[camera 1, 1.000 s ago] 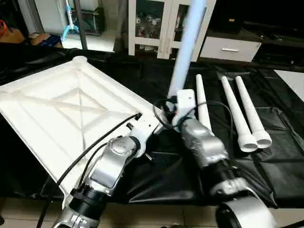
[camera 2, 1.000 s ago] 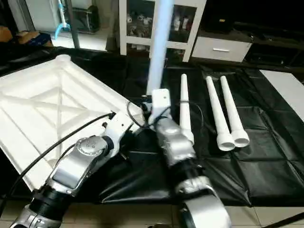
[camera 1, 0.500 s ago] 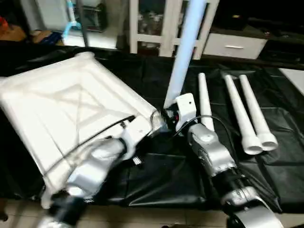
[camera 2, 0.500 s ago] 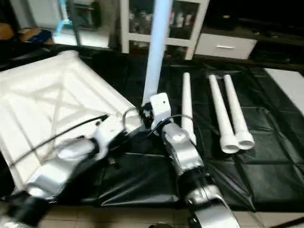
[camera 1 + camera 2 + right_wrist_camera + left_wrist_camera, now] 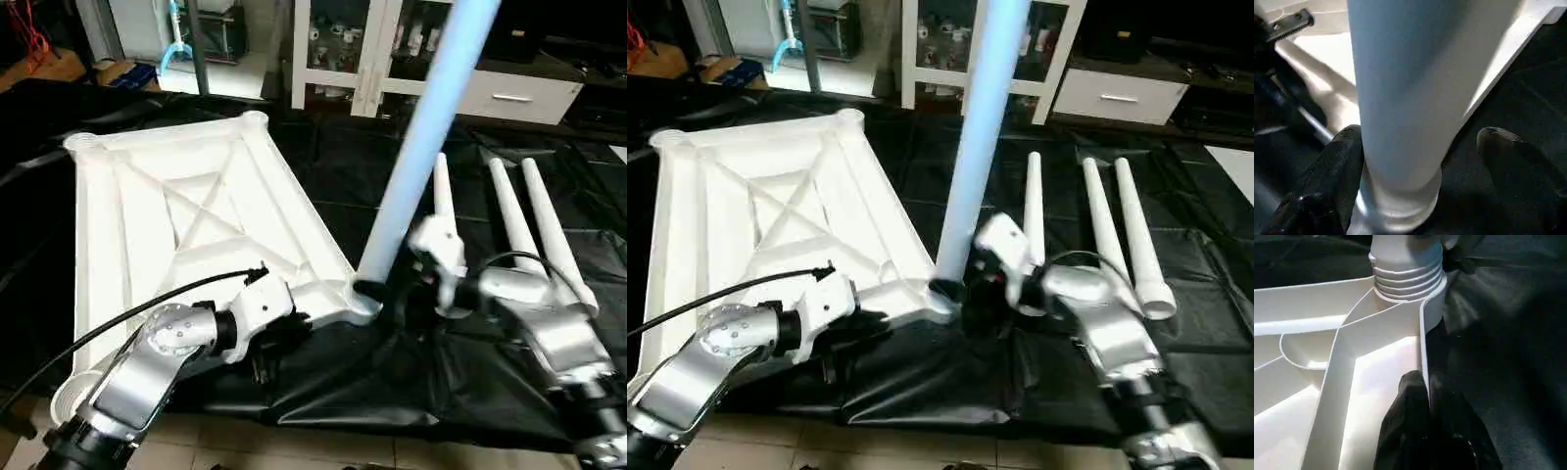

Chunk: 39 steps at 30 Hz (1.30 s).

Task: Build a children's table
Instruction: Rotate leg to tighten

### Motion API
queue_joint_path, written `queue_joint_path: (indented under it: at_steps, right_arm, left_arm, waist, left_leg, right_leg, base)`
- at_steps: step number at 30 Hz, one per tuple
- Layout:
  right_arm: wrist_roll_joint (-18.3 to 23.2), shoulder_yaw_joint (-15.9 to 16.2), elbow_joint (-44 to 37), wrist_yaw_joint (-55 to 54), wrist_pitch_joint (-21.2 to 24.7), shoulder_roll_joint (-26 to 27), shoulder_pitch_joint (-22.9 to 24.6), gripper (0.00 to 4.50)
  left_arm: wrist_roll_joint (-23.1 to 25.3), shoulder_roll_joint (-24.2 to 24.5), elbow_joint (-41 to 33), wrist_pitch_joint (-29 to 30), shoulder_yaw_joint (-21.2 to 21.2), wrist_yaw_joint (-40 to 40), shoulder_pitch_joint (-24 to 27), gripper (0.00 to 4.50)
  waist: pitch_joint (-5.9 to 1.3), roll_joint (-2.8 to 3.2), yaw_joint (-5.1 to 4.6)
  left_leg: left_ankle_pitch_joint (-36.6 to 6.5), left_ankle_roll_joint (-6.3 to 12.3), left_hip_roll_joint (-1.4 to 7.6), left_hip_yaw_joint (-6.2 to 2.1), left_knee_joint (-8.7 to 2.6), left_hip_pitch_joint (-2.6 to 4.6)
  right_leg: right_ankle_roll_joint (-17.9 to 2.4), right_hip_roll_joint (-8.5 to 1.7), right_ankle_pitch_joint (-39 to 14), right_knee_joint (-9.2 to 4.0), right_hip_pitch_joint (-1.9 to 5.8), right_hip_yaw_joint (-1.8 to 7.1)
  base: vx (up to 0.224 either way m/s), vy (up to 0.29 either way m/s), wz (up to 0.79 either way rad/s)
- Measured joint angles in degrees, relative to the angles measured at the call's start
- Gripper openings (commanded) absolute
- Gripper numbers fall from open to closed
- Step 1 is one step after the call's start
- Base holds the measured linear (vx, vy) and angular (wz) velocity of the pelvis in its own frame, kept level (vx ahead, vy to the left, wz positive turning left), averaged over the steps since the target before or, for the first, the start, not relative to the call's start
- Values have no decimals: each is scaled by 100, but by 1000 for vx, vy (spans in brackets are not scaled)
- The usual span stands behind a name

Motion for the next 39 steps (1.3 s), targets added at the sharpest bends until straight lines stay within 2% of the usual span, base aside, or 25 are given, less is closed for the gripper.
queue_joint_path:
  at_steps: [2, 5, 7, 9, 11, 15, 17, 19, 26, 31, 36, 39]
  right_arm:
    - [78, -40, 32, 114, 63, -27, 12, 384]
    - [155, -65, 78, 136, 95, 18, 12, 351]
    - [226, -77, 94, 183, 174, 76, 13, 346]
    - [317, -91, 116, 223, 213, 109, 13, 309]
    - [364, -108, 170, 279, 213, 153, 13, 305]
    - [371, -108, 195, 345, 211, 185, 12, 263]
    - [373, -106, 201, 399, 211, 208, 12, 261]
    - [376, -107, 214, 426, 212, 212, 12, 229]
    - [371, -116, 237, 393, 232, 258, 8, 194]
    - [179, -265, 566, -582, 237, 829, -144, 193]
    - [-130, -434, 1127, -2241, 329, 1678, -560, 191]
    - [-370, -573, 1597, -3494, 290, 2281, -899, 191]
  left_arm:
    - [-27, 12, 0, 1, 4, -36, 3, 0]
    - [-39, 12, -4, 3, 5, -47, 4, 0]
    - [-46, 11, -9, 4, 7, -56, 6, 0]
    - [-80, 10, -24, 18, 8, -78, 15, 0]
    - [-128, 10, -36, 33, 17, -107, 26, 0]
    - [-131, 9, -69, 59, 21, -125, 36, 0]
    - [-132, 10, -70, 73, 25, -126, 36, 0]
    - [-131, 10, -70, 75, 26, -126, 36, 0]
    - [-124, 13, -69, 92, 26, -107, 36, 0]
    - [196, -243, 32, 366, -15, 395, -140, 0]
    - [478, -903, 265, 1230, -9, 1181, -497, 0]
    - [621, -1461, 529, 1767, 57, 1823, -776, 0]
  waist:
    - [0, 0, -4]
    - [0, 0, -5]
    - [0, 0, -5]
    - [0, 0, -1]
    - [0, 0, 0]
    - [0, 0, 0]
    - [0, 0, -1]
    - [0, 0, -1]
    - [0, -2, 0]
    - [-2, -29, -74]
    - [-19, -63, -191]
    - [-29, -78, -229]
  left_leg:
    - [0, 0, 0, 0, 0, 0]
    - [0, 0, 0, -1, 3, -3]
    - [0, 0, 0, -1, 4, -4]
    - [0, 0, 0, -1, 3, -5]
    - [1, 1, 0, -1, 4, -6]
    - [1, 1, 0, -1, 6, -10]
    - [1, 1, 1, -1, 6, -10]
    - [1, 1, 0, -1, 6, -10]
    - [1, 1, 1, -2, 7, -8]
    - [2, -1, 4, -5, 17, 2]
    - [8, -13, 3, -16, 21, 25]
    - [10, -17, 2, -27, 25, 30]
  right_leg:
    - [0, 0, 0, 0, 1, 0]
    - [0, 0, 0, 0, 1, 0]
    - [0, 0, 0, 0, 1, 0]
    - [0, 0, 0, 0, 0, 0]
    - [-1, 0, 0, 0, 0, -1]
    - [-21, 0, 11, -2, -1, 0]
    - [-21, 0, 11, -2, -1, -1]
    - [-20, 0, 10, -2, -1, -1]
    - [-8, 0, 3, -1, 1, -1]
    - [-11, 6, 6, 3, 2, -2]
    - [-14, 6, 9, 1, 12, -11]
    - [-14, 6, 9, -4, 13, -20]
  base:
    - [0, 0, 0]
    - [0, 0, 0]
    - [0, 0, 0]
    - [0, 0, 0]
    - [0, 0, 0]
    - [0, 0, 0]
    - [0, 0, 0]
    - [0, 0, 0]
    - [0, 0, 0]
    - [0, 0, 0]
    - [0, 0, 0]
    - [0, 0, 0]
